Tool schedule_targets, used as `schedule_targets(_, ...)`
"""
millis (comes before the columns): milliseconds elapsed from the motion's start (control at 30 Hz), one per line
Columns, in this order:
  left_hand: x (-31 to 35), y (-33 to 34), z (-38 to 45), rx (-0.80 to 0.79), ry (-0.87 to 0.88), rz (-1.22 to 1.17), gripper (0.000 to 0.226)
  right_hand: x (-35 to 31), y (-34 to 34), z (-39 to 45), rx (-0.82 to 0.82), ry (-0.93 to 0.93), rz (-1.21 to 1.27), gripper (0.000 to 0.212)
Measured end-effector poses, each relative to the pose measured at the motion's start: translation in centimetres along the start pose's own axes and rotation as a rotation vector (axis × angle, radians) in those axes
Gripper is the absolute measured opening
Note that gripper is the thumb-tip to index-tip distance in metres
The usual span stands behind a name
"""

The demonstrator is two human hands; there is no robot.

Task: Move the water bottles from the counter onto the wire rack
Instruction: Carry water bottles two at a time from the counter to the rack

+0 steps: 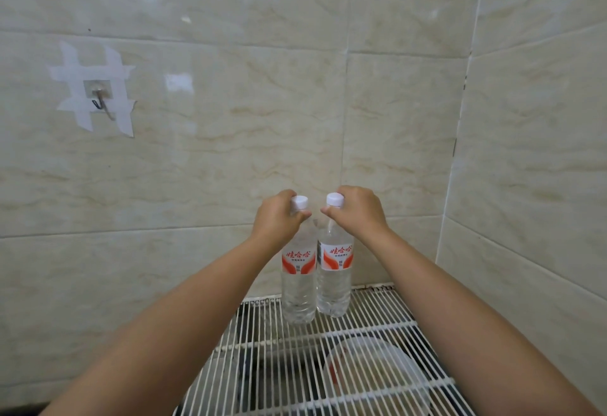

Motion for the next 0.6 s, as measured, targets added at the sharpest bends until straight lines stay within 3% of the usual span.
schedule_targets(333,0.0,0.9,-0.8,0.147,-0.071,-0.042,0.043,-0.2,0.5,0.5,-0.038,-0.055,-0.086,0.032)
schedule_targets(433,0.1,1.2,-0.9,0.145,-0.09,-0.043,0.048,0.2,0.7,0.3,-0.025,-0.031,-0.05,0.022)
schedule_targets(600,0.2,1.1,-1.5,0.135,-0.063,0.015,0.049,0.4,1.4,-0.6,-0.08,-0.049,-0.014,0.041)
Point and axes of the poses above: each hand's wrist, its own z-axis towards the middle knuckle, its own y-axis out of the palm, x = y × z, the point moved 2 cm from there along z, towards the middle knuckle, and after that the axes turned 11 degrees about x, right-handed, at the moved point
